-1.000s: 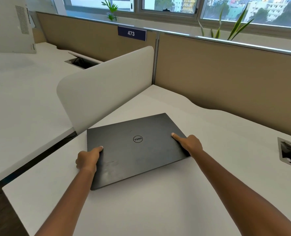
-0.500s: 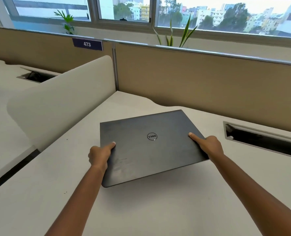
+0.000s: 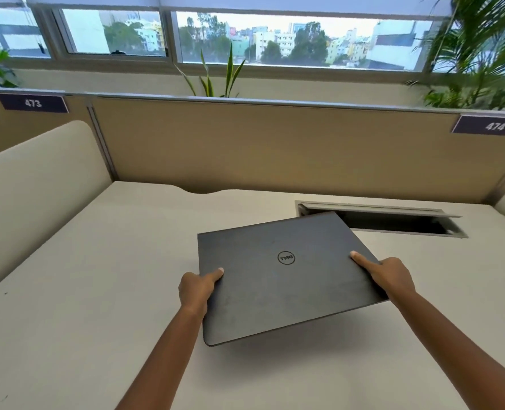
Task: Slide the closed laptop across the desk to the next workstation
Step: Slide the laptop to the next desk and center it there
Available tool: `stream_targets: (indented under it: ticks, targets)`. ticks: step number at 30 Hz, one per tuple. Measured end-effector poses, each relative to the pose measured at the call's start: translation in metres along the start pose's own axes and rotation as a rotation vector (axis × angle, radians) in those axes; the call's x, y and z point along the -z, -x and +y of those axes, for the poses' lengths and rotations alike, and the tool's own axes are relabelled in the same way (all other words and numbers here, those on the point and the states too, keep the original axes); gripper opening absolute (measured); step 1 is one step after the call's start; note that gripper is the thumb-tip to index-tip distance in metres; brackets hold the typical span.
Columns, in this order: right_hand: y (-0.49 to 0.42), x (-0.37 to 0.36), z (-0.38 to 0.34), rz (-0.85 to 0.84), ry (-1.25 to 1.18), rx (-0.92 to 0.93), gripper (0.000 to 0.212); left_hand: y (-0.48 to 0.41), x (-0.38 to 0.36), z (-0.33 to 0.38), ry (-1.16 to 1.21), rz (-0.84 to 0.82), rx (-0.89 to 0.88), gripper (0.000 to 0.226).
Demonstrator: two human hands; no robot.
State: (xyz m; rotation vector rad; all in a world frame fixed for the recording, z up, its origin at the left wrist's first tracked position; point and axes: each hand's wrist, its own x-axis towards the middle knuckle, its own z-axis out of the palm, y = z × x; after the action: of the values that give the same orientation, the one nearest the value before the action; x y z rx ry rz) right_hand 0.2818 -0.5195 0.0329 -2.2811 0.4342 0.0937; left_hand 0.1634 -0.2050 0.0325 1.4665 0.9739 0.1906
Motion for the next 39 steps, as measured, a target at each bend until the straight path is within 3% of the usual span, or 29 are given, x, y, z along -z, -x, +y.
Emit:
stream_targets:
  ticks: [11,15,39]
  targets:
    - [0.003,0.054,0.093,0.104,-0.096,-0.176,0.060,0.021,-0.090,-0.013,-0.112,-0.140,-0.013,0.029]
    - [0.005,0.055,0.110,0.122,-0.129,-0.210,0.060,0.019,-0.106,-0.017,-0.164,-0.143,-0.007,0.043]
    - [0.031,0.006,0.127,0.167,-0.241,-0.313,0.056,-0.027,-0.121,-0.003,-0.322,-0.124,0.018,0.056]
